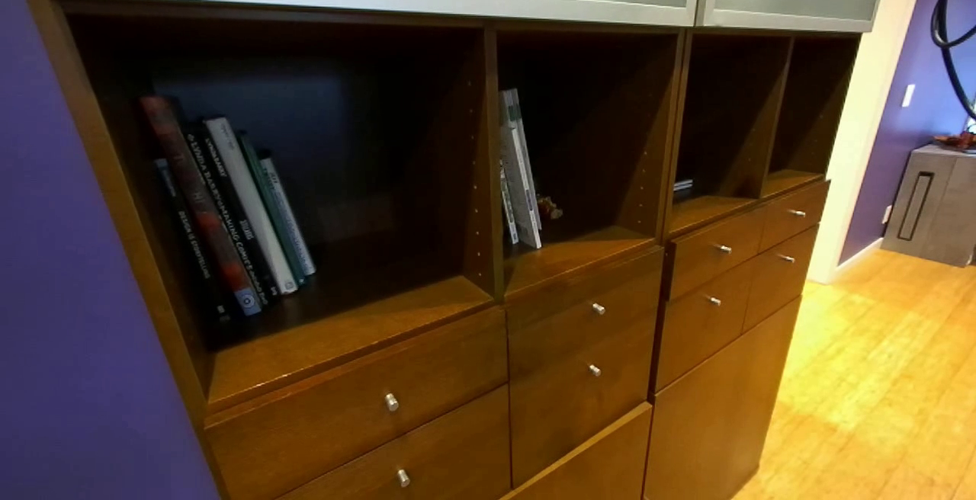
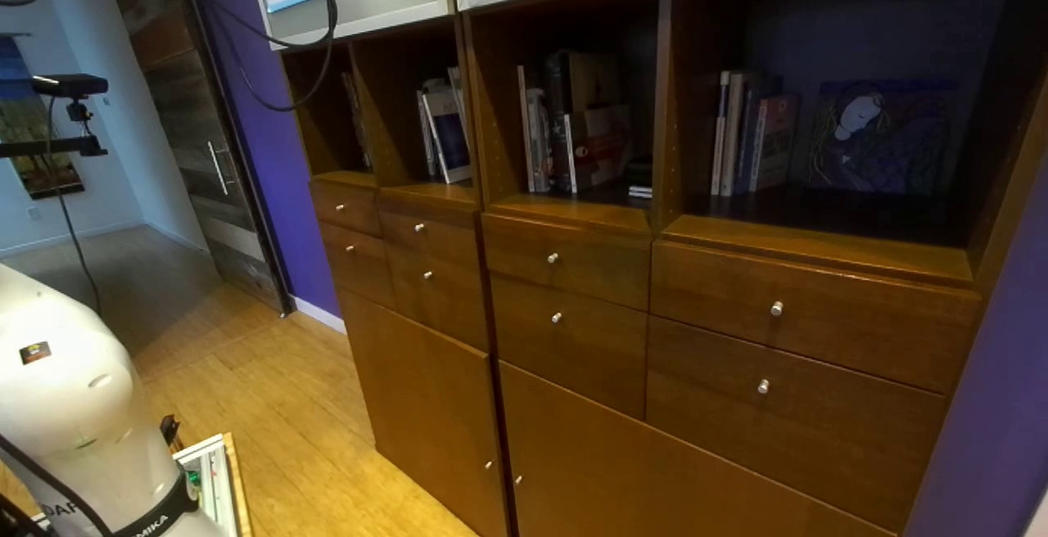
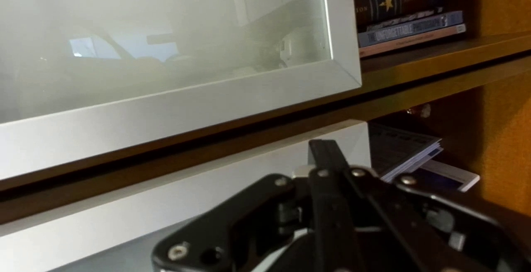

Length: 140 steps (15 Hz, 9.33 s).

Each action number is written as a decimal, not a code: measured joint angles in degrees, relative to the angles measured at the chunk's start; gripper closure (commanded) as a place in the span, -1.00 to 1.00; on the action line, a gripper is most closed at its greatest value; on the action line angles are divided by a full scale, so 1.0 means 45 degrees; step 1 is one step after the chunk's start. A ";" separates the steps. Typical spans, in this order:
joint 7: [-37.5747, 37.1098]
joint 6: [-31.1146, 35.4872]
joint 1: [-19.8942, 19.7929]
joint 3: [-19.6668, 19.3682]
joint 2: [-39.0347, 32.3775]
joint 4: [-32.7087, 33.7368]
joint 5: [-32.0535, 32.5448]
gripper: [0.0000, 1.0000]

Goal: Open the top right cupboard door

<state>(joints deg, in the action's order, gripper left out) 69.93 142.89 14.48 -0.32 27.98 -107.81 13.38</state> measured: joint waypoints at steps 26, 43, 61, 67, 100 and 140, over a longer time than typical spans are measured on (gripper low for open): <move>0.0362 0.1660 -0.0265 -0.0294 -0.0858 0.0012 -0.0973 1.00; -0.0222 -0.3501 -0.1233 0.0698 0.1826 0.0021 0.0766 1.00; 0.0756 -0.3751 0.0544 -0.0290 0.1897 -0.0040 -0.0853 1.00; 0.2260 -0.1594 0.0893 -0.0820 0.0903 -0.0050 -0.1643 1.00; 0.5247 0.1321 0.1021 -0.1577 -0.0670 0.0013 -0.4280 1.00; 0.2597 -0.4315 -0.1364 0.0357 0.4206 -0.1039 -0.0122 1.00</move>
<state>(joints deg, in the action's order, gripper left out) 81.62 123.47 8.35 1.29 46.91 -112.48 12.82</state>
